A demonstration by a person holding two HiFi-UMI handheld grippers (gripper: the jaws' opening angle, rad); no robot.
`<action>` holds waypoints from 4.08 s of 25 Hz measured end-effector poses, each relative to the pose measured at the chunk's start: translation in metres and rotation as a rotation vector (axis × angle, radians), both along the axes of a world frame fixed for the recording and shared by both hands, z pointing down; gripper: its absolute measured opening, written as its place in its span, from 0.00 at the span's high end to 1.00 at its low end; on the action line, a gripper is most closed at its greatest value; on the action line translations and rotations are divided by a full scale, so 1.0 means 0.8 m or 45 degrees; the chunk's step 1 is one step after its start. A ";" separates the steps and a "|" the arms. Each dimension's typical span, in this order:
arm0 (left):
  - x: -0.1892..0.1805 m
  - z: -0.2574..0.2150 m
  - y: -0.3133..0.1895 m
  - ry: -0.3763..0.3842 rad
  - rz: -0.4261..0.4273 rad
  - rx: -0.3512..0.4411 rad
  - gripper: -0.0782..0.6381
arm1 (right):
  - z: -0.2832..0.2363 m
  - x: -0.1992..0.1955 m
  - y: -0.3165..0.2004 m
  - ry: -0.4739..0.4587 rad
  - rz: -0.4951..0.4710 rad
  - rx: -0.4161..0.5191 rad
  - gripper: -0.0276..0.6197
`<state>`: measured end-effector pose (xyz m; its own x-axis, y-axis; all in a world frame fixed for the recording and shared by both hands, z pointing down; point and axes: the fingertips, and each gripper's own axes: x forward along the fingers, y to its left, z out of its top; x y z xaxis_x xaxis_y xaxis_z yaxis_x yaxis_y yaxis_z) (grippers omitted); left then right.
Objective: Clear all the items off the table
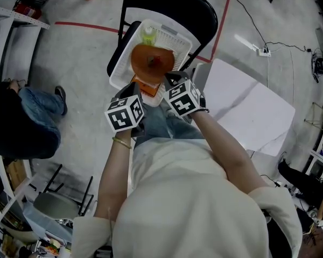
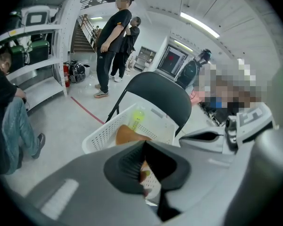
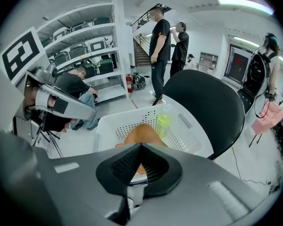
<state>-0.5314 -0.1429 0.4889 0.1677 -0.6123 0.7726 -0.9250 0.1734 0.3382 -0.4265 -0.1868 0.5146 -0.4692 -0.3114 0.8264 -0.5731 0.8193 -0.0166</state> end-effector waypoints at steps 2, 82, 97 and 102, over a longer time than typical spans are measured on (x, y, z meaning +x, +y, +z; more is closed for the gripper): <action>0.004 -0.001 0.000 -0.001 0.002 0.003 0.88 | -0.003 0.004 0.001 -0.004 0.003 0.005 0.96; 0.317 -0.104 0.231 0.100 1.070 0.183 0.88 | -0.156 0.310 0.353 -0.275 1.230 0.339 0.96; 0.304 -0.112 0.249 0.098 1.070 0.197 0.88 | -0.167 0.309 0.368 -0.317 1.294 0.381 0.96; 0.305 -0.114 0.243 0.099 1.064 0.197 0.88 | -0.164 0.313 0.364 -0.322 1.316 0.364 0.96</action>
<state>-0.2878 0.0517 0.3976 0.6605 -0.3612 0.6582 -0.7016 -0.6090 0.3699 -0.1759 0.1043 0.3834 -0.0179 -0.8158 0.5781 -0.9913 -0.0610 -0.1167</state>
